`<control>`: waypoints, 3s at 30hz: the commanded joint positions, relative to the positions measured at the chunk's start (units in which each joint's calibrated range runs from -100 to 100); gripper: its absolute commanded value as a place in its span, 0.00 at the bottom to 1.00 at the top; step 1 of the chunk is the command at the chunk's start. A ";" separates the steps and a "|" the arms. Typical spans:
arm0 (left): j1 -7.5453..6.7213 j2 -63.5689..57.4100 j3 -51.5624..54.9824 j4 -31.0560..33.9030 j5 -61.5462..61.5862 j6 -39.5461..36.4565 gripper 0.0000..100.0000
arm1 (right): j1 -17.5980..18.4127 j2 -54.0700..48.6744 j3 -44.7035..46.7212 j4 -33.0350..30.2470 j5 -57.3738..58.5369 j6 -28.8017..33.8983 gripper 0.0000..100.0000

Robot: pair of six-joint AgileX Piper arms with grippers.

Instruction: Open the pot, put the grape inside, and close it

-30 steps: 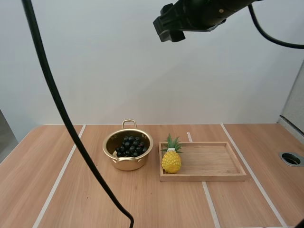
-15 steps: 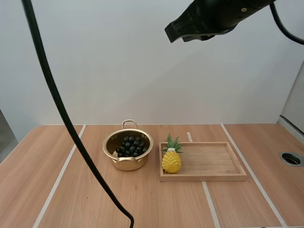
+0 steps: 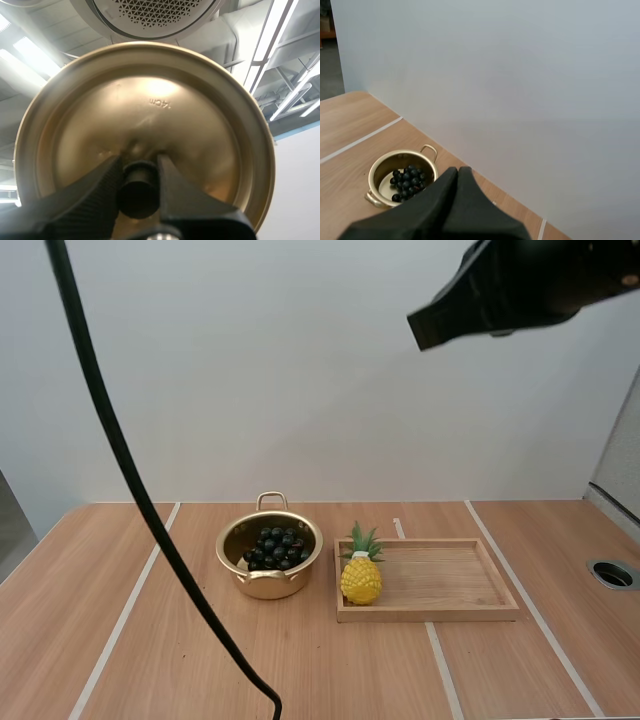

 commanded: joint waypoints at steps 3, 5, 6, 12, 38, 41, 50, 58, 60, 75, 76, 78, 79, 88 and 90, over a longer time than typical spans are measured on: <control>0.06 -0.04 -0.22 0.25 -0.03 -0.55 0.00 | -0.23 -5.01 5.71 -0.31 0.00 0.13 0.00; 0.06 -0.04 -0.22 0.25 -0.03 -0.55 0.00 | -0.23 -7.02 8.04 -0.18 0.00 0.13 0.00; 0.06 -0.04 -0.22 0.25 -0.03 -0.55 0.00 | -0.23 -8.08 9.23 -0.18 0.00 0.13 0.00; 0.06 -0.04 -0.22 0.25 -0.03 -0.55 0.00 | -0.23 -10.96 12.04 0.34 0.00 0.13 0.00; 0.06 14.87 0.36 0.24 68.12 1.76 0.00 | -0.23 -11.00 12.04 2.58 0.00 0.13 0.00; 0.06 19.82 0.36 0.24 68.12 1.76 0.00 | -0.23 -11.00 12.04 2.58 0.00 0.13 0.00; 0.06 27.44 0.65 0.05 68.12 1.76 0.00 | -0.23 -11.00 12.04 2.70 0.00 0.13 0.00; 0.06 28.24 10.70 -1.31 68.12 2.64 0.00 | -0.23 -11.00 12.04 2.70 0.00 0.13 0.00; 0.06 28.39 14.13 -1.41 68.12 4.42 0.00 | -0.23 -11.00 12.04 2.70 0.00 0.13 0.00; -0.01 39.97 32.56 -9.90 68.12 16.45 0.00 | -0.23 -11.00 12.04 2.99 0.00 0.13 0.00; -0.01 40.99 32.69 -10.79 68.12 16.45 0.00 | -0.23 -11.00 12.04 3.20 0.00 0.13 0.00; -0.01 42.59 32.69 -11.81 68.12 16.59 0.00 | -0.23 -11.00 12.04 3.91 0.00 0.13 0.00; -0.01 43.33 32.69 -11.81 68.12 17.77 0.00 | -0.23 -11.00 12.04 4.06 0.00 0.13 0.00; -0.07 48.34 32.69 -12.72 68.12 23.15 0.00 | -0.23 -11.00 12.04 4.34 0.00 0.13 0.00; -0.54 49.07 32.69 -12.29 68.12 24.18 0.00 | -0.23 -11.00 12.04 4.34 0.00 0.13 0.00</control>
